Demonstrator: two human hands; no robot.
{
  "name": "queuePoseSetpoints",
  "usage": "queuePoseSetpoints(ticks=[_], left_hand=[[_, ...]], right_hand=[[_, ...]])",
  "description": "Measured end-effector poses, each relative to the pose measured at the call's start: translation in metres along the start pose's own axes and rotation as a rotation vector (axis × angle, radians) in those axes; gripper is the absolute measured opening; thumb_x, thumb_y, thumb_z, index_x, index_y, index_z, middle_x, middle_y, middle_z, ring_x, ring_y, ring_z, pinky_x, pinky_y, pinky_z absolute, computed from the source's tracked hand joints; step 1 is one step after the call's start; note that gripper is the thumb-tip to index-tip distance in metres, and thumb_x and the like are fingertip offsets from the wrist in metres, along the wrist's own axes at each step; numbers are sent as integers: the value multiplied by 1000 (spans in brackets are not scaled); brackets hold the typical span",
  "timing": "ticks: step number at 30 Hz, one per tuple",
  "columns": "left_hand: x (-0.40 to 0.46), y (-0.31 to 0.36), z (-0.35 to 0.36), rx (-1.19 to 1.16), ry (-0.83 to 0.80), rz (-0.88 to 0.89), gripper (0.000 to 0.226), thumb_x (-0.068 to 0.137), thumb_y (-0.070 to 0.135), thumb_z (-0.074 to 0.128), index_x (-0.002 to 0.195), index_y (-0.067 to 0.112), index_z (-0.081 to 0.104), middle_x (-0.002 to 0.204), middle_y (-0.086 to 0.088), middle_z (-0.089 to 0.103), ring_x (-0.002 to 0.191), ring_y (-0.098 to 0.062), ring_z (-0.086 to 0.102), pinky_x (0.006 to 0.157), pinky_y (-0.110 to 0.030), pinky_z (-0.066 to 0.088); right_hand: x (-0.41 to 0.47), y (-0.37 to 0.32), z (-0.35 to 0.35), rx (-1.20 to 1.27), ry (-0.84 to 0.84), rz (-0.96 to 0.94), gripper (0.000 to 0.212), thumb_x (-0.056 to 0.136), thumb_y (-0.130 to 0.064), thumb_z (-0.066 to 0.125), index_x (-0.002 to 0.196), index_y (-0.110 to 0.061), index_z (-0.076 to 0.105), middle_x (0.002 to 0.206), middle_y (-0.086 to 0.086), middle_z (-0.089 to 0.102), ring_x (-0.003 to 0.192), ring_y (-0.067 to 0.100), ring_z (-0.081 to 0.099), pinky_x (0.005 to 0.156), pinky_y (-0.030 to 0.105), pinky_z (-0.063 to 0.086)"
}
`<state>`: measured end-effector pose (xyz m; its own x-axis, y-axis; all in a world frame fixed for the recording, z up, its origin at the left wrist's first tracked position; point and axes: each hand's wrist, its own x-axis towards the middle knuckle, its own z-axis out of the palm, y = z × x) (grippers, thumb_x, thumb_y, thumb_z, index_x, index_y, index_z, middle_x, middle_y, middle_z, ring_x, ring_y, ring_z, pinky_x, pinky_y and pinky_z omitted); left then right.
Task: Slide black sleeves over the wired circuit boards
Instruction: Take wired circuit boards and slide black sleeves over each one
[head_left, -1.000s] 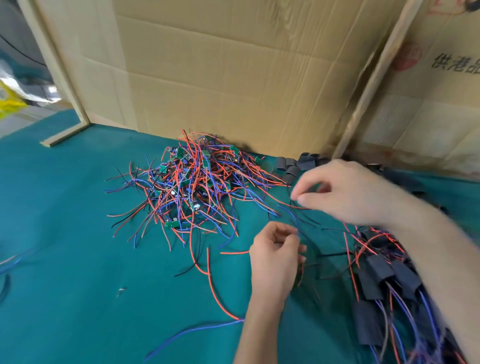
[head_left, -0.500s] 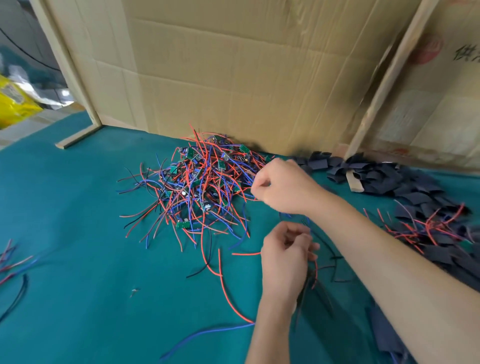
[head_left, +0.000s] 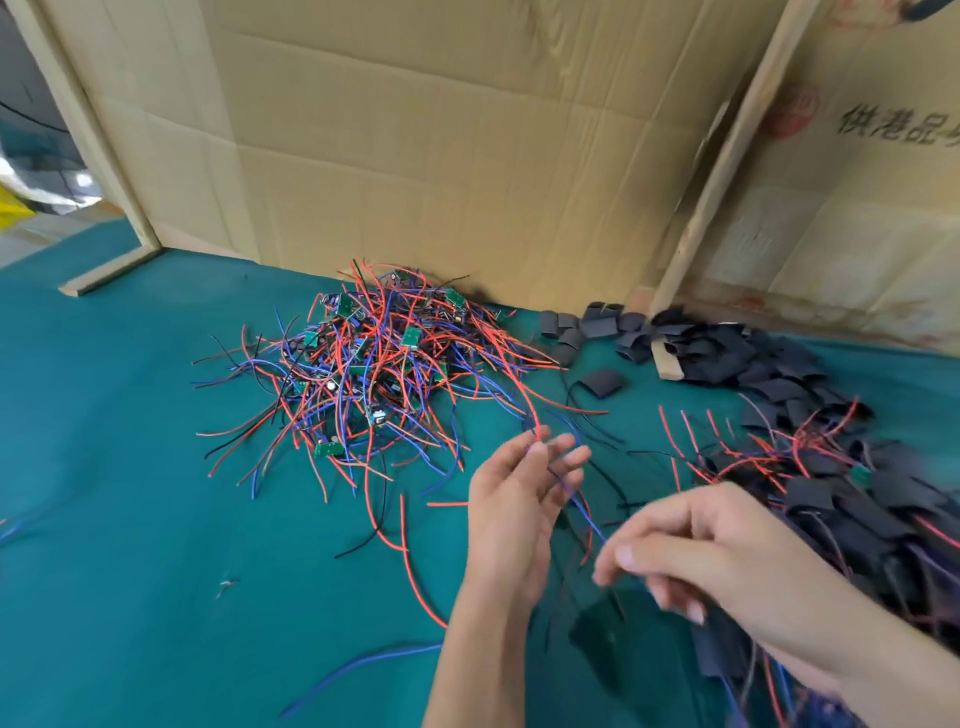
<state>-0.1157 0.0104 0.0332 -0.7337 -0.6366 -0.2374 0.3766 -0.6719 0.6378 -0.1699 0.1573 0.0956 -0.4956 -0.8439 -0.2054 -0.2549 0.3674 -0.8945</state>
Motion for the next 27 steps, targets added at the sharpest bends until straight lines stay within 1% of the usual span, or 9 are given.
queuePoseSetpoints(ticks=[3,6,8,11,14,18,23,25,27], left_hand=[[-2,-2,0,78,-36,3,16,98,-5,52,110,-3,64,91,-15,74,74,-19,74,65,-21,58],[-1,-2,-1,105,-55,12,16,99,2,55,107,0,68,92,-16,74,77,-22,74,66,-24,59],[0,-3,-2,133,-47,31,16,100,8,55,103,3,70,88,-13,73,77,-21,74,66,-24,59],[0,-5,-2,203,-43,45,18,100,9,55,97,6,72,84,-9,73,76,-19,73,66,-23,58],[1,-6,-3,228,-66,43,21,98,-1,54,91,3,74,81,-11,71,73,-20,71,65,-24,58],[2,-7,-4,254,-92,60,24,96,-5,52,86,3,73,80,-13,67,71,-23,64,66,-26,56],[2,-9,-3,316,-76,94,18,97,3,56,88,5,71,76,-10,67,67,-21,64,67,-27,54],[0,-11,-2,378,-80,115,19,98,9,59,88,5,74,72,-8,65,64,-20,62,70,-31,52],[-1,-12,-2,421,-93,126,21,98,10,60,88,5,78,70,-9,64,61,-19,60,69,-32,51]], right_hand=[[-10,0,-4,-31,-114,35,22,76,-31,68,85,-17,82,62,3,68,57,11,59,51,21,43],[-7,-12,-21,-153,-262,66,16,82,-29,73,92,-20,79,78,1,76,67,5,67,57,20,49],[9,-19,-47,-265,-150,27,6,86,-26,75,90,-24,79,78,0,76,67,4,68,56,20,50],[55,-20,-96,-449,197,31,10,88,-21,73,81,-26,78,75,-4,75,66,8,70,54,26,51],[104,-9,-137,-757,341,173,7,86,-22,72,87,-27,77,95,-4,76,89,18,68,75,30,51],[131,13,-153,-1052,201,385,32,88,-17,70,119,-25,73,131,2,68,119,24,59,97,26,46],[150,19,-112,-909,237,58,46,85,-11,62,126,-32,64,119,-5,65,99,15,60,83,28,47],[162,20,-92,-1037,155,6,69,86,-2,51,146,-34,46,151,-5,49,125,27,51,103,40,43],[170,20,-79,-1149,108,51,77,89,2,44,155,-37,35,162,-7,37,139,34,40,107,41,38]])
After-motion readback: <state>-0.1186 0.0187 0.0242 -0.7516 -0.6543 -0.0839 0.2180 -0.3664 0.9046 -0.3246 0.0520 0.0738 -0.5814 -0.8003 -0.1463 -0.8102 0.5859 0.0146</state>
